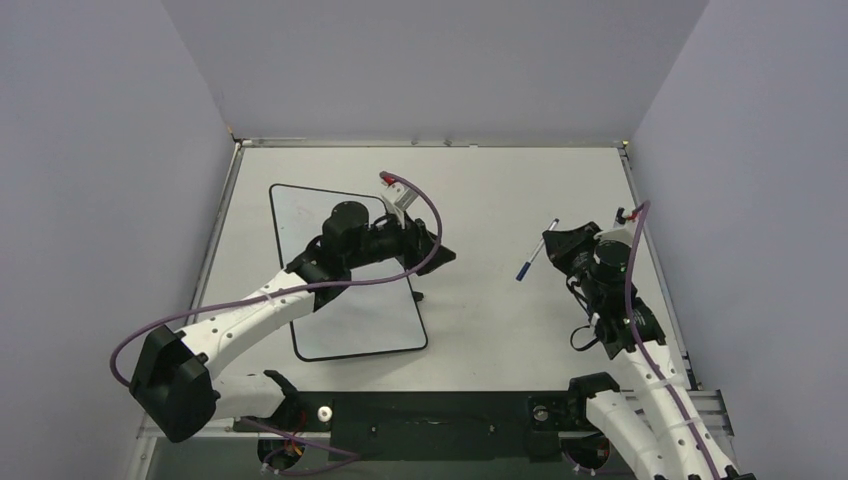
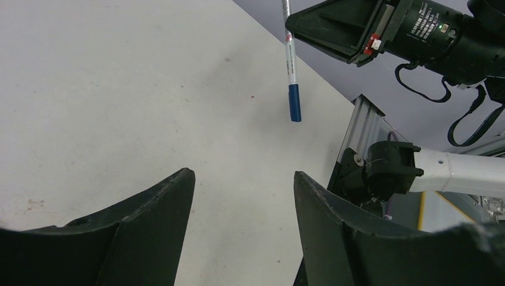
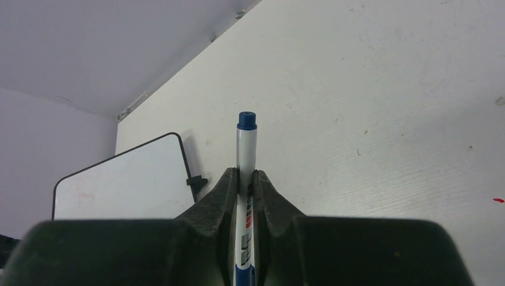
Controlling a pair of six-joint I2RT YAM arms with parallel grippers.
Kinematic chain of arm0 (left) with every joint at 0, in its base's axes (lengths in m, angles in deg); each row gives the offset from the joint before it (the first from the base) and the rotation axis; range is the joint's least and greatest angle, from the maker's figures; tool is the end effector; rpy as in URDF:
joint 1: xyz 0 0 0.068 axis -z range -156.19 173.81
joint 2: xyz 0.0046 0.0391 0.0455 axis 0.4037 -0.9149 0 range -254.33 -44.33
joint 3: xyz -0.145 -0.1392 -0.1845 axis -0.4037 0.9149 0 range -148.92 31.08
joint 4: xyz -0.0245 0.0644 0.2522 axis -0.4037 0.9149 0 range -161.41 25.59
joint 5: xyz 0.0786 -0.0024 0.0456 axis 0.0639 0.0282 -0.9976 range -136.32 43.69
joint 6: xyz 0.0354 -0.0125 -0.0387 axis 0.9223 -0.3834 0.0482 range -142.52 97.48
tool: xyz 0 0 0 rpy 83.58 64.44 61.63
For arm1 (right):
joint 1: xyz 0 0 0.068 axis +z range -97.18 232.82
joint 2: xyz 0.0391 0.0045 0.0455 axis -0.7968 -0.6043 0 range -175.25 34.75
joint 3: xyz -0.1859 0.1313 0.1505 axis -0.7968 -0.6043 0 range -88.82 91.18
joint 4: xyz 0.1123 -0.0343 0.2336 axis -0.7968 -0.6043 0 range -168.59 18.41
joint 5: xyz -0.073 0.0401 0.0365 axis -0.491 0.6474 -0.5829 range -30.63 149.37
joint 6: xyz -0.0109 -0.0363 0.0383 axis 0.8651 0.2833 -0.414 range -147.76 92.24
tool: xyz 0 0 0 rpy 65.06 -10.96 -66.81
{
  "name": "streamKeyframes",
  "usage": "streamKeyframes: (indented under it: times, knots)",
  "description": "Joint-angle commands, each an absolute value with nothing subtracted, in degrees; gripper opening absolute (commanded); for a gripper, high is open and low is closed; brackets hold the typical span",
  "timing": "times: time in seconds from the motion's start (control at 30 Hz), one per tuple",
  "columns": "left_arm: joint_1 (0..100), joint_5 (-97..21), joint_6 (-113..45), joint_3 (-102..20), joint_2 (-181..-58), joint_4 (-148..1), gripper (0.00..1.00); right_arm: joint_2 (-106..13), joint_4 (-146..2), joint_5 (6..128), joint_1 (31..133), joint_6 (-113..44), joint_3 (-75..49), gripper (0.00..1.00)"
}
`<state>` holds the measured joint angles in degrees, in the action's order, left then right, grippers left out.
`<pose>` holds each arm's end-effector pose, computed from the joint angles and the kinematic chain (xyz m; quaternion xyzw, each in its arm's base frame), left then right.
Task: Write a sentence on the whiteboard
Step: Pass from the right arm to the left
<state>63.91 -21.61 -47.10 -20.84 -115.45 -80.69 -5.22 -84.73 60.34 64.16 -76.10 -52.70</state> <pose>0.2125 -0.1984 0.3212 0.2373 0.7224 -0.4745 0.4434 0.1675 0.0341 0.2946 0.2503 0.7639 0.3019 0.5126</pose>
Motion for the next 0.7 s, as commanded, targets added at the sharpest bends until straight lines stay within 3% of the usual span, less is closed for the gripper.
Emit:
streamKeyframes:
  times: [0.0,0.67]
  knots:
    - [66.5,-19.8,-45.9,-24.4,-117.9,-87.1,0.59,-3.8,-80.3,61.5,65.5,-76.6,-50.6,0.0]
    - [73.8,-17.8,-47.7,-26.7,-127.1,-96.1,0.56,-4.1,-80.6,59.5,71.7,-79.1,-46.3,0.0]
